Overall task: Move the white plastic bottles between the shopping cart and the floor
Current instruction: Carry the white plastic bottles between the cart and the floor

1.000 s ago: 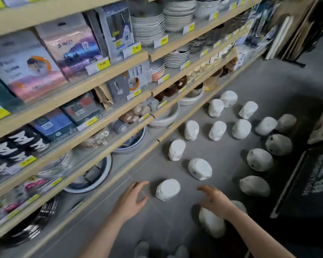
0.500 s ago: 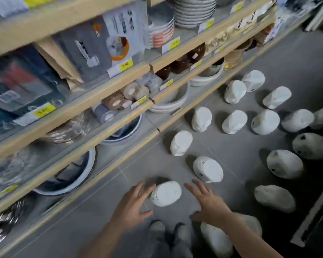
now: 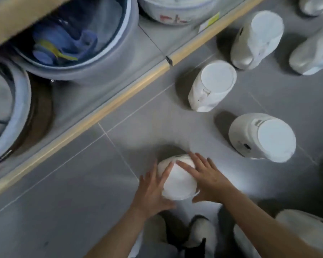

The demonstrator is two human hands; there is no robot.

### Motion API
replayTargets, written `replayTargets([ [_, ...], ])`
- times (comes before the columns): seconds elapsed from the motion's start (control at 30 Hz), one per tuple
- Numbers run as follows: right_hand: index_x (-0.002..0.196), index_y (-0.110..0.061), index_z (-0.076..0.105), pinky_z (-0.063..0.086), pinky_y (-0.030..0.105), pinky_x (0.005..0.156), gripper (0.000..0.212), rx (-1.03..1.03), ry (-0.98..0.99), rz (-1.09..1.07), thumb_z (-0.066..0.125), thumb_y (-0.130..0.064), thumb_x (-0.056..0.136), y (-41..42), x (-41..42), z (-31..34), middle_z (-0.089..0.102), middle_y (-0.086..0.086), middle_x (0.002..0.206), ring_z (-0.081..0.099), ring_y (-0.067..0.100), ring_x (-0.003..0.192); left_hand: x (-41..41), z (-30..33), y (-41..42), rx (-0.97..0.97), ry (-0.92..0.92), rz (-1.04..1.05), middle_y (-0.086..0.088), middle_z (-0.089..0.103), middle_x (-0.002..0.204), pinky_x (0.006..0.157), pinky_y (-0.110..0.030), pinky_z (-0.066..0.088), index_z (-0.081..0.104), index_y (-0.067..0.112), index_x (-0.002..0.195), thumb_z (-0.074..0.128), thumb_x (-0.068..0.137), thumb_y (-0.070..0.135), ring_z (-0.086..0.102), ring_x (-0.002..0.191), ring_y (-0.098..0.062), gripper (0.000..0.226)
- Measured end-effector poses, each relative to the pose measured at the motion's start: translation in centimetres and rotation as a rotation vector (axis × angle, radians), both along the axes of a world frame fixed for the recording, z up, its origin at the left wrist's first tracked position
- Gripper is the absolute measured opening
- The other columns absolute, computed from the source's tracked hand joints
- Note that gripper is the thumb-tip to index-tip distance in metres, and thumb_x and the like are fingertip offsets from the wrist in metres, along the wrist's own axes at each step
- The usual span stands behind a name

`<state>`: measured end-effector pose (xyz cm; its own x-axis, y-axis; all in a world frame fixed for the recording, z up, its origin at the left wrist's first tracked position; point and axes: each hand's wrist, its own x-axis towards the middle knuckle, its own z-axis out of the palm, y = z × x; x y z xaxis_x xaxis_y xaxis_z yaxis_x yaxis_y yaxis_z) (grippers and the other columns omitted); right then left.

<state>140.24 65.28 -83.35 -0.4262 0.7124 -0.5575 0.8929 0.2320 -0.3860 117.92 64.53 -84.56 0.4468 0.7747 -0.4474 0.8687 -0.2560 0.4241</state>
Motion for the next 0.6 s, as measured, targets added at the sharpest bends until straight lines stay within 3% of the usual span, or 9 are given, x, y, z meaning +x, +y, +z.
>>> replayTargets([
  [0.1,0.14,-0.049,-0.01,0.019,0.053,0.113,0.119,0.095,0.117,-0.02,0.077,-0.058,0.061,-0.1,-0.2,-2.3,0.008,0.015,0.157,0.011,0.039,0.143,0.2,-2.4,-1.2,0.023,-0.146,0.07,-0.013,0.027,0.143,0.088,-0.041,0.054,0.0,0.035,0.15,0.071,0.055,0.067,0.051,0.118,-0.033,0.122],
  [0.17,0.144,-0.042,0.006,0.032,0.053,0.106,0.117,0.158,0.143,-0.017,0.079,-0.06,0.054,-0.2,-0.1,-3.0,0.026,0.018,0.15,0.028,0.042,0.137,-0.1,-2.8,-1.4,0.024,-0.234,0.107,-0.006,0.023,0.139,0.084,-0.042,0.056,0.004,0.041,0.149,0.073,0.056,0.062,0.053,0.116,-0.033,0.118],
  [0.3,0.145,-0.038,0.011,0.036,0.045,0.105,0.111,0.112,0.276,-0.126,0.071,-0.068,0.057,-0.1,-0.2,-1.5,0.02,0.004,0.149,0.025,0.026,0.135,-1.2,-0.3,0.3,-0.018,-0.315,0.061,0.005,0.015,0.14,0.099,-0.034,0.045,0.003,0.051,0.145,0.071,0.062,0.061,0.038,0.128,-0.025,0.107],
  [0.4,0.145,-0.038,0.014,0.036,0.037,0.106,0.111,0.076,0.351,-0.205,0.07,-0.069,0.054,0.7,-0.4,3.0,0.02,-0.003,0.144,0.026,0.017,0.13,-2.0,4.6,2.1,0.01,-0.345,0.041,0.003,0.018,0.142,0.103,-0.03,0.042,0.015,0.049,0.143,0.07,0.062,0.06,0.035,0.131,-0.022,0.099],
  [0.5,0.14,-0.054,0.005,0.038,0.042,0.106,0.114,0.037,0.35,-0.262,0.071,-0.071,0.048,2.5,-0.8,10.2,0.024,-0.002,0.144,0.031,0.023,0.13,-2.9,12.3,4.2,0.022,-0.353,0.039,0.003,0.017,0.144,0.105,-0.026,0.039,0.019,0.05,0.141,0.068,0.063,0.064,0.032,0.133,-0.017,0.094],
  [0.6,0.139,-0.054,0.009,0.038,0.047,0.106,0.116,0.033,0.371,-0.291,0.075,-0.07,0.046,5.2,-1.0,19.6,0.028,0.002,0.144,0.034,0.027,0.13,-3.4,21.8,6.8,0.03,-0.365,0.024,0.001,0.012,0.149,0.108,-0.033,0.038,0.016,0.052,0.141,0.064,0.065,0.067,0.024,0.138,-0.018,0.091],
])
